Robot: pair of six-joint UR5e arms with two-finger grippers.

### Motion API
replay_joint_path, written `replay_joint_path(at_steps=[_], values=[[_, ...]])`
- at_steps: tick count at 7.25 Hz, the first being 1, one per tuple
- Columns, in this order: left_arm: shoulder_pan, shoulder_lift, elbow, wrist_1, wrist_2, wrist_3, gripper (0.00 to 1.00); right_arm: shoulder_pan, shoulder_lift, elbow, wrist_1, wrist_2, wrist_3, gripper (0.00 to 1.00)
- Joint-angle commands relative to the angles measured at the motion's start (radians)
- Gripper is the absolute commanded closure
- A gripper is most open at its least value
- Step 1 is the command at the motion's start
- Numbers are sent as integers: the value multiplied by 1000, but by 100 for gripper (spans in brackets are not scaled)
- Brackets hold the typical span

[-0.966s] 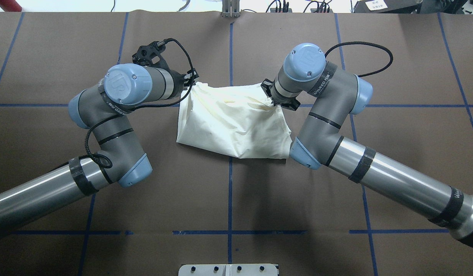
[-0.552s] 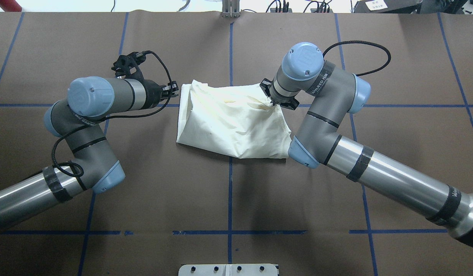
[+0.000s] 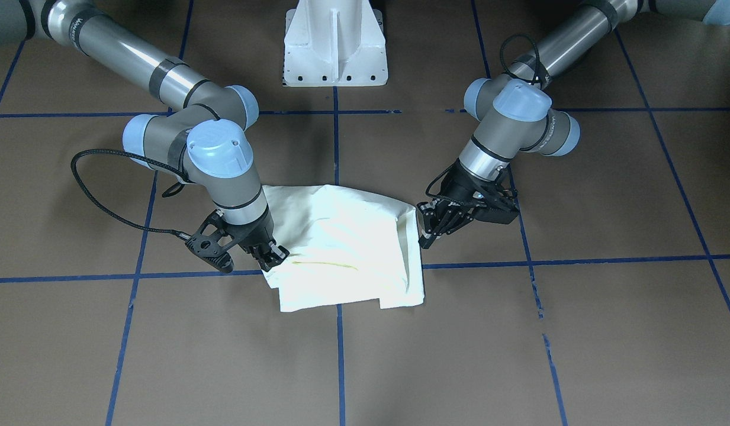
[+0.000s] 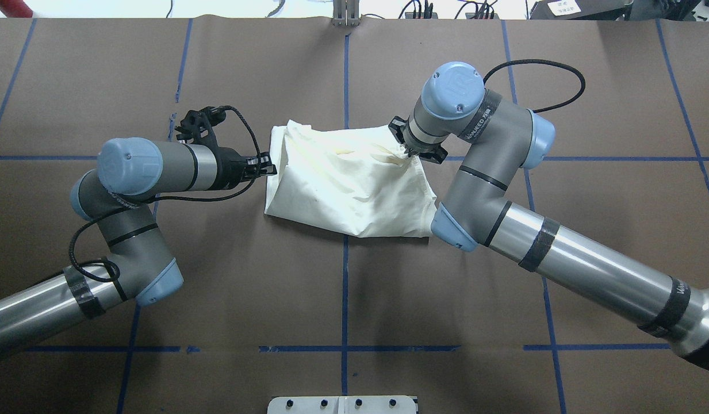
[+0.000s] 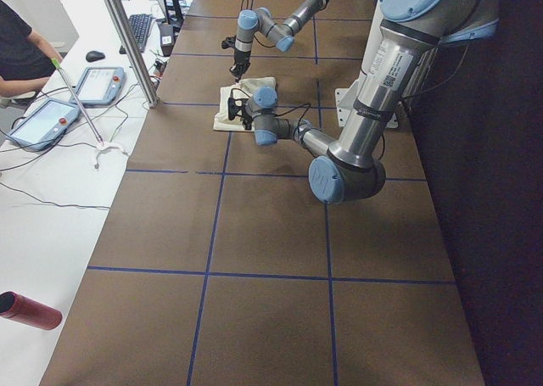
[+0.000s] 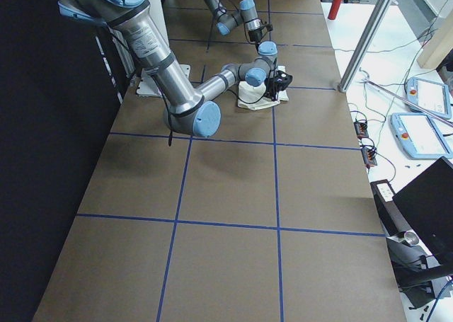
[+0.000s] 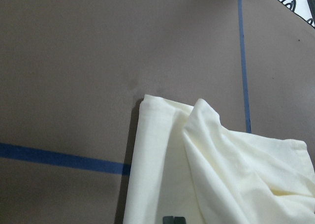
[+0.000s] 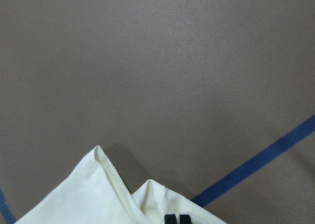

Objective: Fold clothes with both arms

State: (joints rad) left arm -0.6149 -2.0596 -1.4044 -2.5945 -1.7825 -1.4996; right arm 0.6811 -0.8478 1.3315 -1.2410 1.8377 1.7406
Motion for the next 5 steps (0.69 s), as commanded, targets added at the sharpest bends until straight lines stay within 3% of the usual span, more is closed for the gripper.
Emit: replay_joint_path(at_steps=[1,3,5], values=[[21,-2,7,-28,-79,-1,100,0,0,2,0,0,1,100],[24,59,31,-120,-320,98,100,0,0,2,0,0,2,100],[23,78,30,-136,-426,182,100,2,1,5,0,0,5,100]])
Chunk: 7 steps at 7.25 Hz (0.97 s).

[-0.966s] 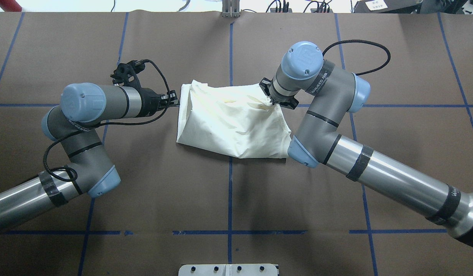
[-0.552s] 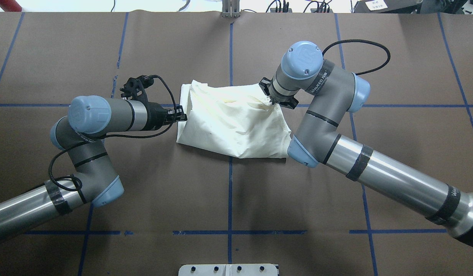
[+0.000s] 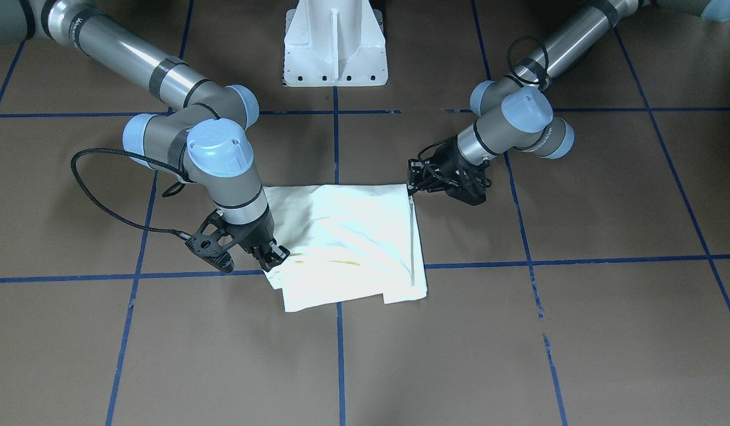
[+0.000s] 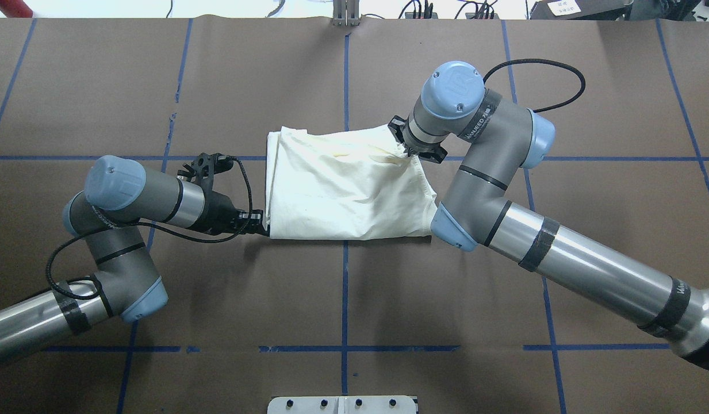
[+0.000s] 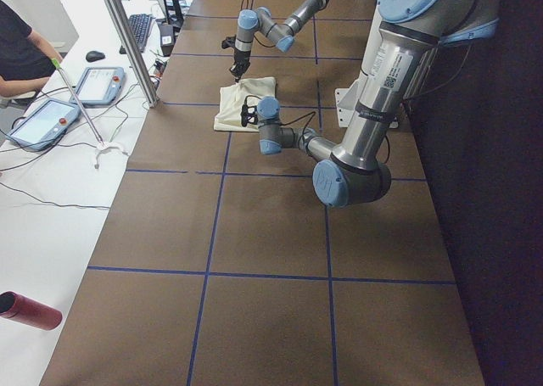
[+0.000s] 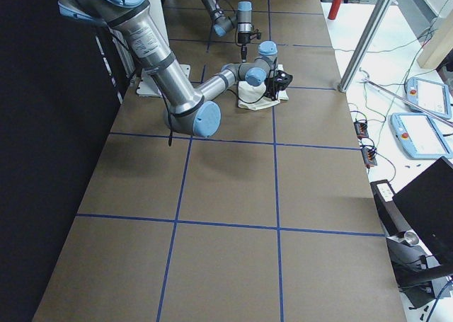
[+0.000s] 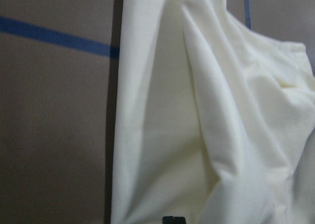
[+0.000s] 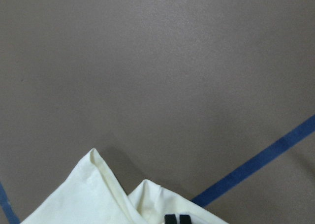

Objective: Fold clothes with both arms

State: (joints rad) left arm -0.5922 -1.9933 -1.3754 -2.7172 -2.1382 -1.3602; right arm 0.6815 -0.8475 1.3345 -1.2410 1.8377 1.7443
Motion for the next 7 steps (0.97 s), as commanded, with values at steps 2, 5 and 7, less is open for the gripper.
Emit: replay_joint_path(at_steps=[2,5,7], values=[[-49,11,-42,-12,-161,36,100,3,1,8,0,0,3,100],[-136,-48,-56,5,-146,-51,100,12,2,8,0,0,0,100],[-130,-108,14,42,41,-85,94,12,2,8,0,0,-2,100]])
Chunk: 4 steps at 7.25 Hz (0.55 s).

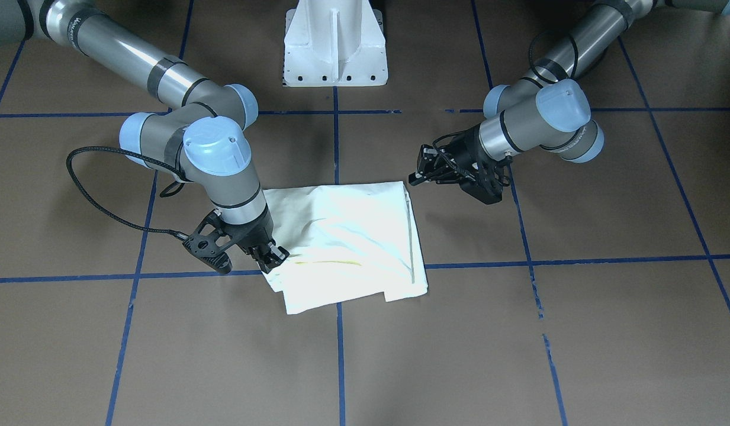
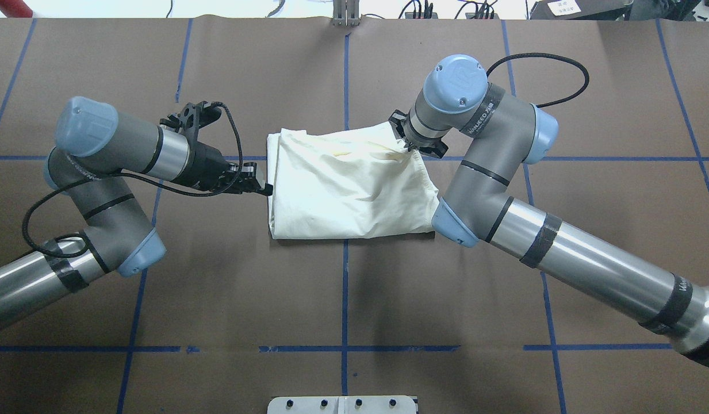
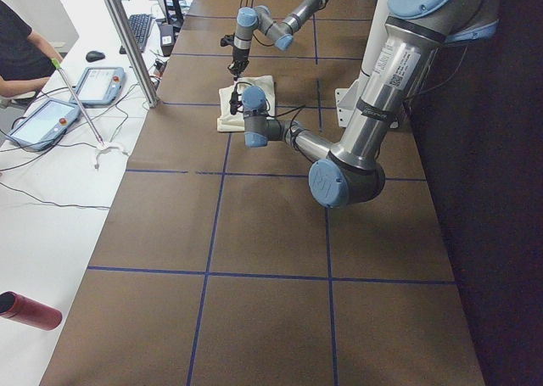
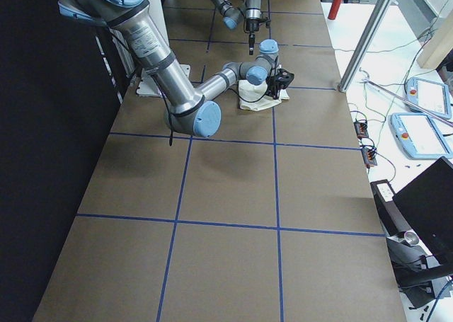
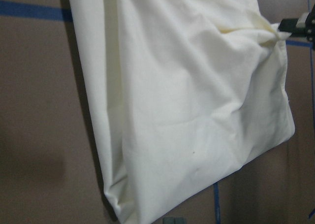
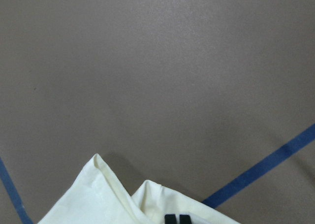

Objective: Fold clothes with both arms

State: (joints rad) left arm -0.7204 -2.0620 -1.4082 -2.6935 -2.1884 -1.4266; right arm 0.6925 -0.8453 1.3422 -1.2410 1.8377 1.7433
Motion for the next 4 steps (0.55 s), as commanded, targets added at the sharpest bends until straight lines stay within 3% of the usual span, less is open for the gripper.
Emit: replay_joint_path(at_steps=[1,2,3,4], values=[[-1,-99,113,21,132,-20,81,1,0,0,0,0,1,100],[1,-116,164,18,180,-18,78,1,0,0,0,0,1,100],[1,-121,176,18,188,-17,68,1,0,0,0,0,-1,100],[1,-133,207,17,238,-14,68,1,-1,0,0,0,-1,100]])
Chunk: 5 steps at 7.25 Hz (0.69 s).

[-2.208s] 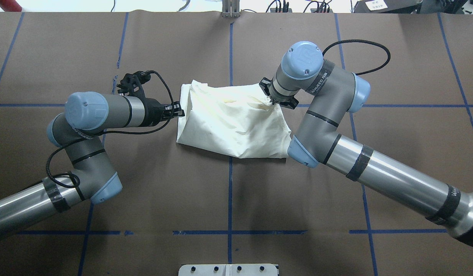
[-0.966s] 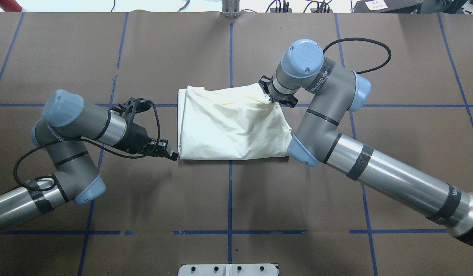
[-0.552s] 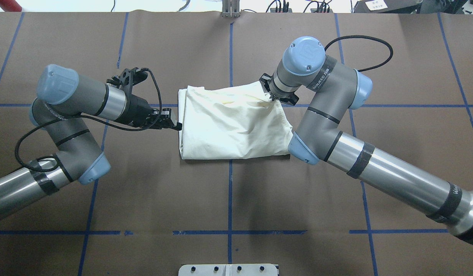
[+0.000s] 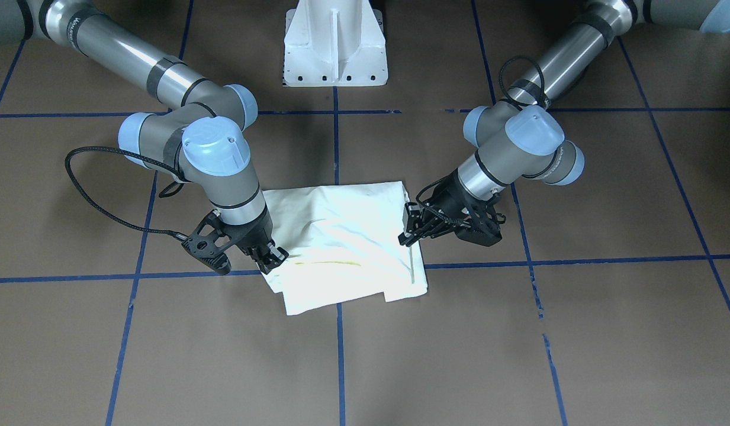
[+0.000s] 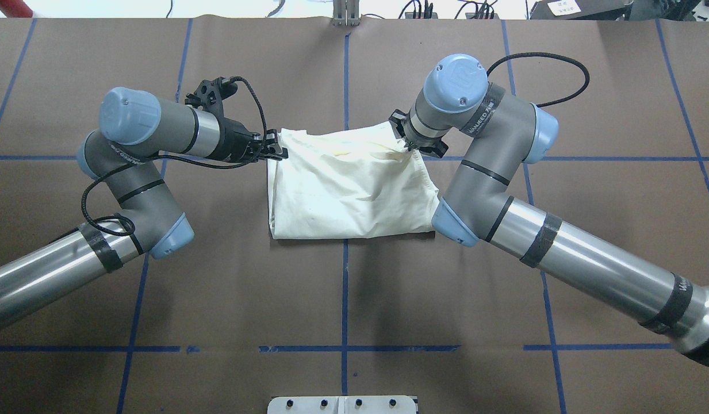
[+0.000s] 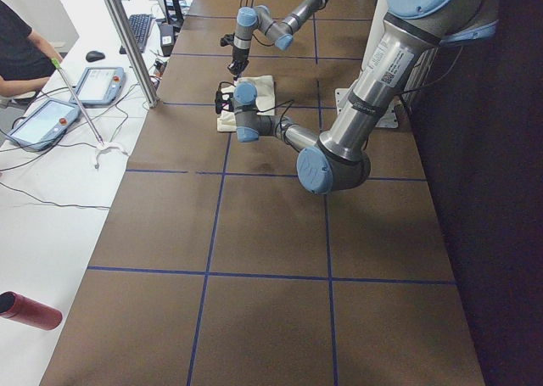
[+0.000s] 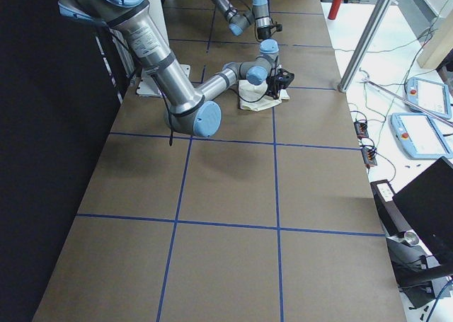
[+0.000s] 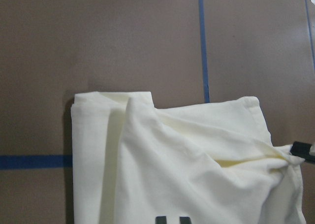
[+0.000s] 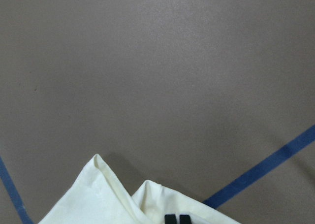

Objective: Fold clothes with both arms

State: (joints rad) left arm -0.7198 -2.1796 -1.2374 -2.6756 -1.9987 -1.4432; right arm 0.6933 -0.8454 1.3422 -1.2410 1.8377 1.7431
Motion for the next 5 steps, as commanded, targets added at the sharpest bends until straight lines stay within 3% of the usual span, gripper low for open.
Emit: replay_joint_path(at_steps=[1,5], values=[[-1,-35,58,0,58,4,68,0,0,0,0,0,0,100],[-1,-49,99,-1,101,4,68,0,0,0,0,0,0,100]])
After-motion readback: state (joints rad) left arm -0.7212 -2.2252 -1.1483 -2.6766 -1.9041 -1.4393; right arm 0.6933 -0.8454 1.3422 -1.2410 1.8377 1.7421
